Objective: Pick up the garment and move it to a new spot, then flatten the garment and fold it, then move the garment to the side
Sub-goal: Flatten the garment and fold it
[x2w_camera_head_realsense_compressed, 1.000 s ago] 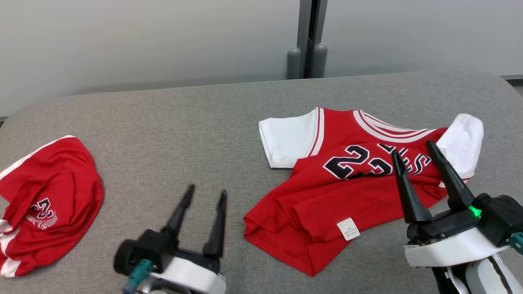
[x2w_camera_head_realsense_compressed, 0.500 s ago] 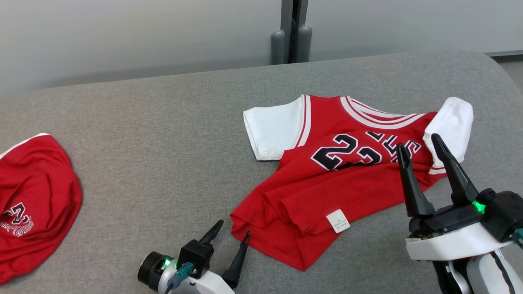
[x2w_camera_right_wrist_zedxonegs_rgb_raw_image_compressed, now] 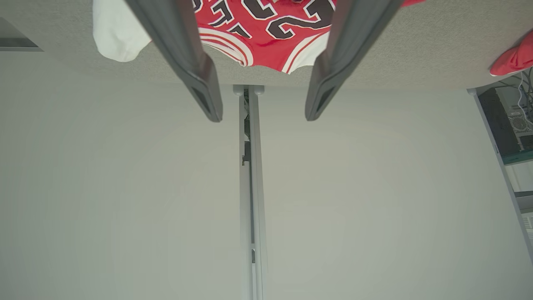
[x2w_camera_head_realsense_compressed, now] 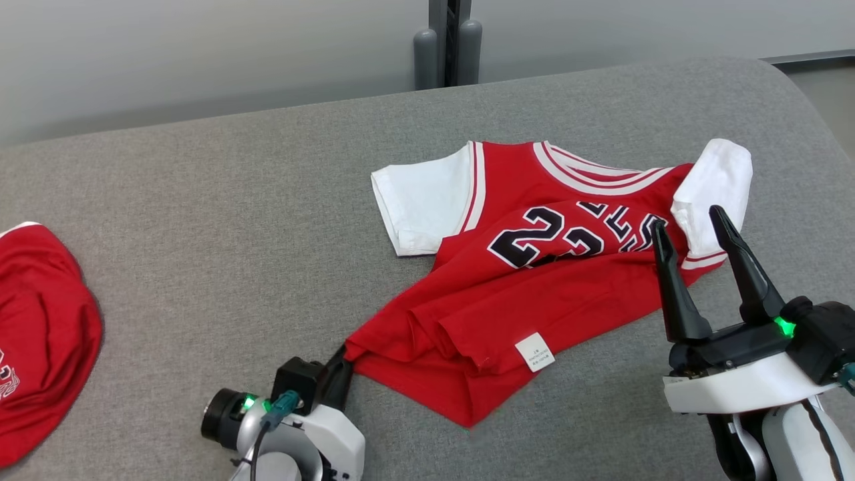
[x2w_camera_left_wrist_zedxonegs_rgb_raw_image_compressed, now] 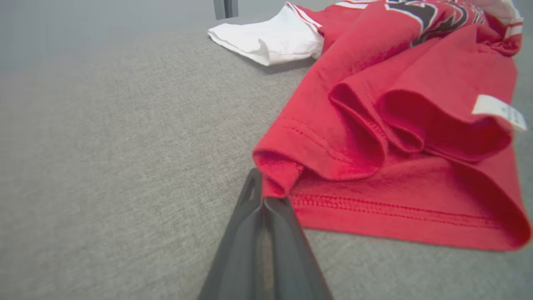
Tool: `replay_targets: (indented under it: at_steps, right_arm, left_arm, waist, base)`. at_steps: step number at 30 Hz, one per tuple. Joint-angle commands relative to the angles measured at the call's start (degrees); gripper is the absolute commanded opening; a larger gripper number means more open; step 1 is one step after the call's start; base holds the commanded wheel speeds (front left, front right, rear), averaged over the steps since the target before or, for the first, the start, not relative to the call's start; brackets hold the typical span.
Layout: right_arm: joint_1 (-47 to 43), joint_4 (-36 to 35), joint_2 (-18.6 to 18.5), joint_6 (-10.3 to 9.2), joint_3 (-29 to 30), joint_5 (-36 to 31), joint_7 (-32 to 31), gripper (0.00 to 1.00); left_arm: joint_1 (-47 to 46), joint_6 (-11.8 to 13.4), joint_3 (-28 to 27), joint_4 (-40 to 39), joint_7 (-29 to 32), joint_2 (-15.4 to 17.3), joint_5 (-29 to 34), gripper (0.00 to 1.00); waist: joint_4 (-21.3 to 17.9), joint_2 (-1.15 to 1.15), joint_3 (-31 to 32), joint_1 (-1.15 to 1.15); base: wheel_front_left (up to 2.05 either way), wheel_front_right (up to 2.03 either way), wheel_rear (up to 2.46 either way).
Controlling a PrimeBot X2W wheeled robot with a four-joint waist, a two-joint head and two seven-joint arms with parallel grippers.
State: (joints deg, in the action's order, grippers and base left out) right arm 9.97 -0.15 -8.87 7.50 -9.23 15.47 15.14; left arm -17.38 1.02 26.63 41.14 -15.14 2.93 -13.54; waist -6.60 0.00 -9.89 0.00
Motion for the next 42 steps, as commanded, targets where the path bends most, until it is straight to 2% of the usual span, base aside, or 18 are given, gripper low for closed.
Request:
replay_targets:
  at_steps: [1, 7, 12, 15, 19, 24, 25, 26, 27, 28, 31, 38, 42]
  right_arm:
    - [0.08, 0.24, 0.18, -0.01, 0.31, -0.48, 0.0, 1.0]
    - [0.16, 0.79, 1.18, -0.02, -0.34, -0.62, 0.0, 1.0]
    - [0.82, 1.22, 2.11, -0.01, -0.43, -0.57, 0.0, 1.0]
    - [1.28, 1.66, 2.61, -0.02, -0.86, -0.4, 0.0, 1.0]
    - [1.71, 2.13, 3.47, -0.02, -1.67, -0.33, 0.0, 1.0]
    - [2.03, 2.54, 4.2, -0.01, -2.01, -0.35, 0.0, 1.0]
    - [1.97, 2.64, 4.3, -0.02, -1.88, -0.37, 0.0, 1.0]
    - [1.93, 2.73, 4.37, -0.01, -1.8, -0.4, 0.0, 1.0]
    - [1.91, 2.8, 4.46, -0.01, -1.79, -0.48, 0.0, 1.0]
    - [1.88, 2.88, 4.57, -0.01, -1.83, -0.59, 0.0, 1.0]
    - [1.83, 2.99, 4.63, -0.02, -1.53, -0.71, 0.0, 1.0]
    - [1.9, 2.54, 4.33, -0.02, -0.35, -1.21, 0.0, 1.0]
    - [0.8, 2.25, 3.31, -0.02, 1.26, -1.59, 0.0, 1.0]
  left_arm:
    - [-1.13, 1.0, -1.1, -0.97, -0.02, 0.96, 0.54, 0.0]
    - [-3.45, 5.06, -6.07, -7.5, -0.04, 4.35, 2.65, 0.0]
    - [-9.2, 5.87, -8.58, -9.72, -0.03, 8.63, 5.13, 0.0]
    - [-14.2, 5.69, -9.08, -7.33, -0.02, 11.8, 6.96, 0.0]
    - [-21.08, 7.2, -8.61, -0.6, 1.32, 15.57, 10.26, 0.0]
    - [-26.62, 8.11, -8.56, 8.42, 2.8, 17.65, 11.51, 0.0]
    - [-27.12, 7.5, -8.27, 10.48, 3.7, 17.43, 11.32, 0.09]
    - [-27.33, 6.47, -7.67, 12.84, 5.46, 17.19, 11.34, 0.76]
    - [-27.66, 5.3, -7.31, 14.6, 6.73, 16.79, 11.03, 1.0]
    - [-28.16, 4.33, -7.21, 16.06, 7.66, 16.54, 10.68, 1.0]
    - [-29.01, 3.64, -7.68, 17.93, 7.79, 16.06, 9.66, 1.0]
    - [-30.28, 6.17, -13.51, 18.7, 3.07, 14.79, 3.38, 1.0]
    - [-28.85, 5.52, -15.07, 15.68, 1.0, 13.5, 1.09, 1.0]
  waist:
    - [-0.13, 0.0, 0.14, 0.0]
    - [-0.98, 0.0, 0.7, 0.0]
    - [-2.08, 0.0, 1.02, 0.0]
    - [-3.15, 0.0, 1.15, 0.0]
    - [-5.03, 0.0, 0.76, 0.0]
    - [-6.78, 0.0, -0.02, 0.0]
    - [-6.93, 0.0, -0.11, 0.0]
    - [-7.06, 0.0, -0.15, 0.0]
    - [-7.17, 0.0, -0.16, 0.0]
    - [-7.24, 0.0, -0.16, 0.0]
    - [-7.12, 0.0, -0.13, 0.0]
    - [-4.23, 0.0, 0.27, 0.0]
    - [-0.94, 0.0, 0.88, 0.0]
  base:
    - [0.0, 0.0, 0.0]
    - [0.0, 0.0, 0.0]
    - [0.0, 0.0, 0.0]
    - [0.0, 0.0, 0.0]
    - [0.0, 0.0, 0.0]
    - [0.0, 0.0, 0.0]
    - [0.0, 0.0, 0.0]
    - [0.0, 0.0, 0.0]
    - [0.0, 0.0, 0.0]
    - [0.0, 0.0, 0.0]
    - [0.0, 0.0, 0.0]
    - [0.0, 0.0, 0.0]
    - [0.0, 0.0, 0.0]
